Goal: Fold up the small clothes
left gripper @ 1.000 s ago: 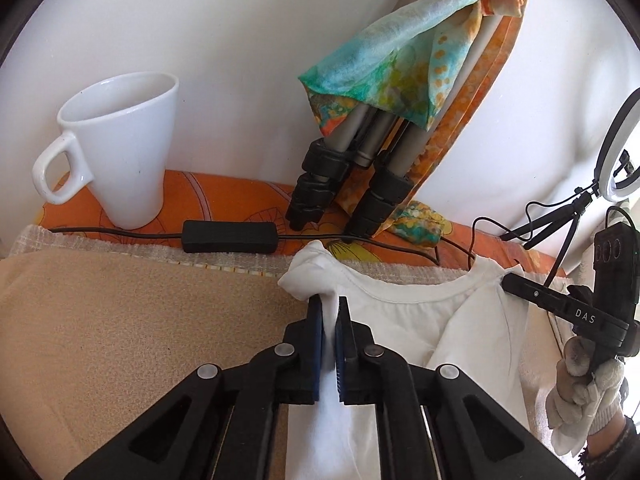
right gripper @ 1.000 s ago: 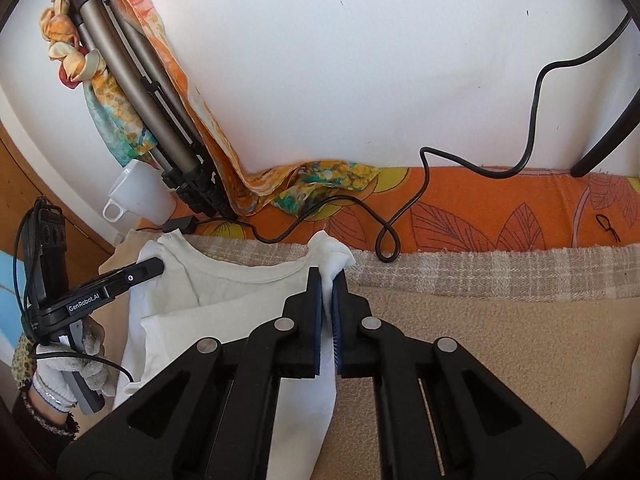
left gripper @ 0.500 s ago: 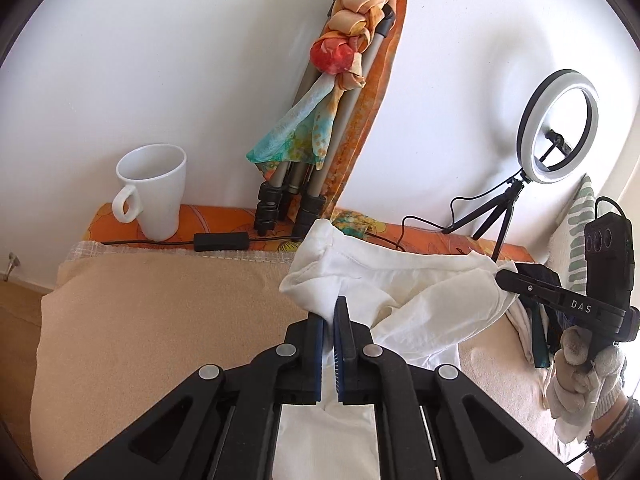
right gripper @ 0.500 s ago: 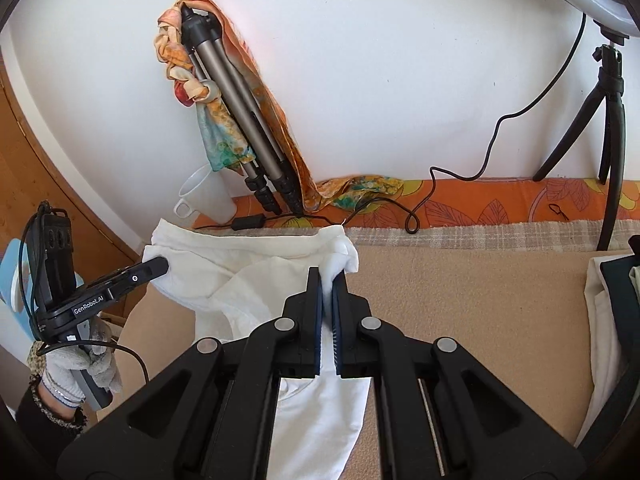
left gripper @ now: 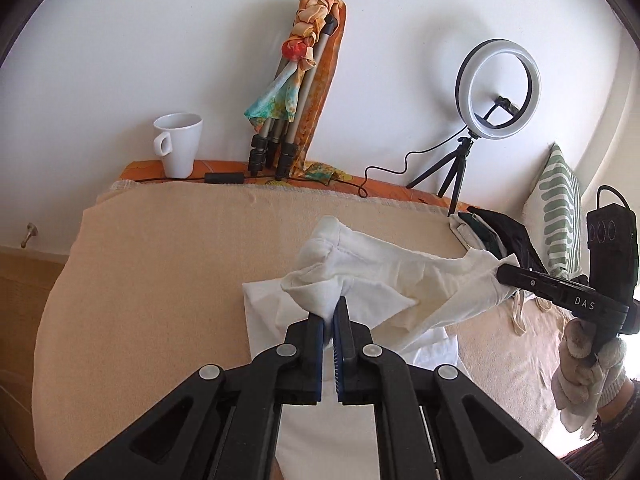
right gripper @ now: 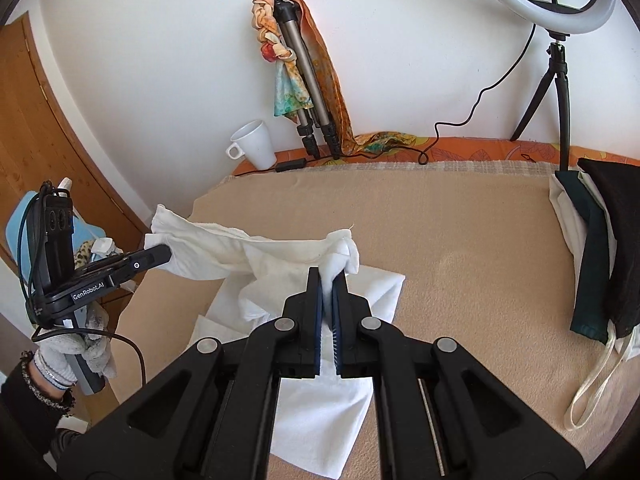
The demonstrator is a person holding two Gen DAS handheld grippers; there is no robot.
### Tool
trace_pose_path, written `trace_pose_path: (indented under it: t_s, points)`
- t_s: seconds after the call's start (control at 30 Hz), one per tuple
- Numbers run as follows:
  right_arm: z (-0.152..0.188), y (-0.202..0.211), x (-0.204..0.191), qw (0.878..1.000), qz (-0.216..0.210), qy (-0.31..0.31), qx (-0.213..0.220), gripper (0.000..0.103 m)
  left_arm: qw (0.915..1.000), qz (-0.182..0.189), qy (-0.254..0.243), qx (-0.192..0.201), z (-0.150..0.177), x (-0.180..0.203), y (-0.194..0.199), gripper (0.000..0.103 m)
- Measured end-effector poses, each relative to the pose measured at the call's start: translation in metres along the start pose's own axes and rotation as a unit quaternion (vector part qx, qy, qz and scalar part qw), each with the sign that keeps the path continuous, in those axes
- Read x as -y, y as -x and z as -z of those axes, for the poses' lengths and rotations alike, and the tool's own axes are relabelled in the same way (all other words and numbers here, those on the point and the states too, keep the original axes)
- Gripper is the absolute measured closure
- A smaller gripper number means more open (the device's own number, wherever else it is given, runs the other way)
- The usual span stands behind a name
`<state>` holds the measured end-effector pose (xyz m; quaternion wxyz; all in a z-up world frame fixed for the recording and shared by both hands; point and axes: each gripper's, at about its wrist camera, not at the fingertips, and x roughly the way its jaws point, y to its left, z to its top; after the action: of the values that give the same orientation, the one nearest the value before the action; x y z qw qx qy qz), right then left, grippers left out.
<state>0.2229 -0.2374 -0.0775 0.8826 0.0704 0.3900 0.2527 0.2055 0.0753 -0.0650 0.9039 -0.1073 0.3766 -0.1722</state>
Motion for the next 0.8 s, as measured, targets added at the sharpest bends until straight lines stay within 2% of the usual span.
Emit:
trace_pose_path:
  t_s: [0.2,0.27,0.33,0.43,0.6,0.7,0.77,0.8]
  points:
    - [0.054,0.018,-0.013,1.000,-0.004,0.016,-0.005,0.097,0.9994,-0.016,-0.006,-0.031,0.062,0.000,0.010,0.102]
    - [0.069,0.025,-0.016,1.000,-0.001,0.024,-0.007,0.097,0.9987,-0.025,-0.018,-0.041,0.076,0.003,0.013,0.099]
    - [0.079,0.030,-0.018,0.999,0.011,0.037,-0.008,0.097,0.9981,-0.029,-0.029,-0.045,0.087,0.007,0.018,0.095]
    - [0.092,0.041,-0.017,0.999,0.002,0.046,-0.010,0.097,0.9975,-0.036,-0.042,-0.045,0.100,0.011,0.031,0.090]
    - [0.104,0.063,-0.014,0.999,-0.003,0.052,-0.008,0.097,0.9980,-0.037,-0.033,-0.040,0.115,0.009,0.057,0.081]
    - [0.107,0.068,-0.006,0.999,-0.002,0.033,-0.012,0.097,0.9987,-0.035,-0.006,-0.036,0.118,0.000,0.067,0.074]
    - [0.112,0.065,0.004,1.000,-0.011,0.004,-0.025,0.086,0.9985,-0.024,0.031,-0.037,0.117,-0.008,0.068,0.064]
    - [0.114,0.061,0.008,0.999,-0.013,-0.011,-0.032,0.080,0.9975,-0.016,0.057,-0.040,0.116,-0.014,0.066,0.062]
